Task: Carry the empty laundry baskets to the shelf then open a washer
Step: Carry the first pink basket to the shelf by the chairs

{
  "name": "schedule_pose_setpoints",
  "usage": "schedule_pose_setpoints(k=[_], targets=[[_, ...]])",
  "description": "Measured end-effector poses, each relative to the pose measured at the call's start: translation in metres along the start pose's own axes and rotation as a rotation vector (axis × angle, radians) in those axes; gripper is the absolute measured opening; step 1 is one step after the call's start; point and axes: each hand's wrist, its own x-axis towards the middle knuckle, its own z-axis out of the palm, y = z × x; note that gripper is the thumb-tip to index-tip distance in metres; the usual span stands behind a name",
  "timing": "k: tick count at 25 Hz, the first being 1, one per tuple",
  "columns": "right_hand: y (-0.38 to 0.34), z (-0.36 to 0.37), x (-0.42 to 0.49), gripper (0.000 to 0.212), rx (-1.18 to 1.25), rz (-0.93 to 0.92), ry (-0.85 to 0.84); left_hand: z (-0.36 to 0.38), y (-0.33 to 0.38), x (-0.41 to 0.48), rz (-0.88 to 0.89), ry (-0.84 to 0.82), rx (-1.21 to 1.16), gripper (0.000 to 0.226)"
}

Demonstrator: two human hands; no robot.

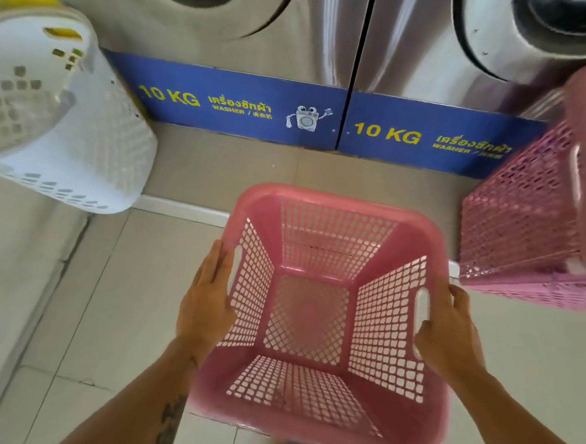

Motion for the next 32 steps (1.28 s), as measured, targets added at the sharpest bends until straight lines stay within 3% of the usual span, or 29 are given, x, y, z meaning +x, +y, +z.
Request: schedule_pose_setpoints(k=[7, 9, 12, 16, 23, 27, 32], targets=[[-0.001, 0.018, -0.003, 0.081, 0.023, -0.023, -0.04, -0.002, -0.01, 0.015, -0.029, -0.107, 0.124, 0.103], [-0.007, 0.006, -0.003, 0.077, 0.046, 0.002, -0.07, -0.017, 0.002, 0.02, -0.06, -0.113, 0.128, 0.083], [-0.018, -0.026, -0.004, 0.053, 0.1, -0.016, -0.081, -0.042, 0.034, 0.024, -0.2, -0.047, -0.021, 0.044], [-0.031, -0.092, -0.013, 0.045, 0.171, -0.049, -0.082, -0.09, 0.102, 0.016, -0.139, -0.027, -0.25, 0.029], [-0.02, -0.219, -0.028, 0.053, 0.334, -0.055, 0.029, -0.157, 0.235, 0.018, 0.109, -0.025, -0.49, 0.034], [0.03, -0.28, -0.021, 0.046, 0.358, -0.104, 0.145, -0.156, 0.325, 0.028, 0.203, -0.075, -0.592, 0.032], [0.137, -0.327, 0.012, 0.055, 0.306, -0.034, 0.23, -0.098, 0.437, 0.038, 0.253, -0.064, -0.564, 0.036]])
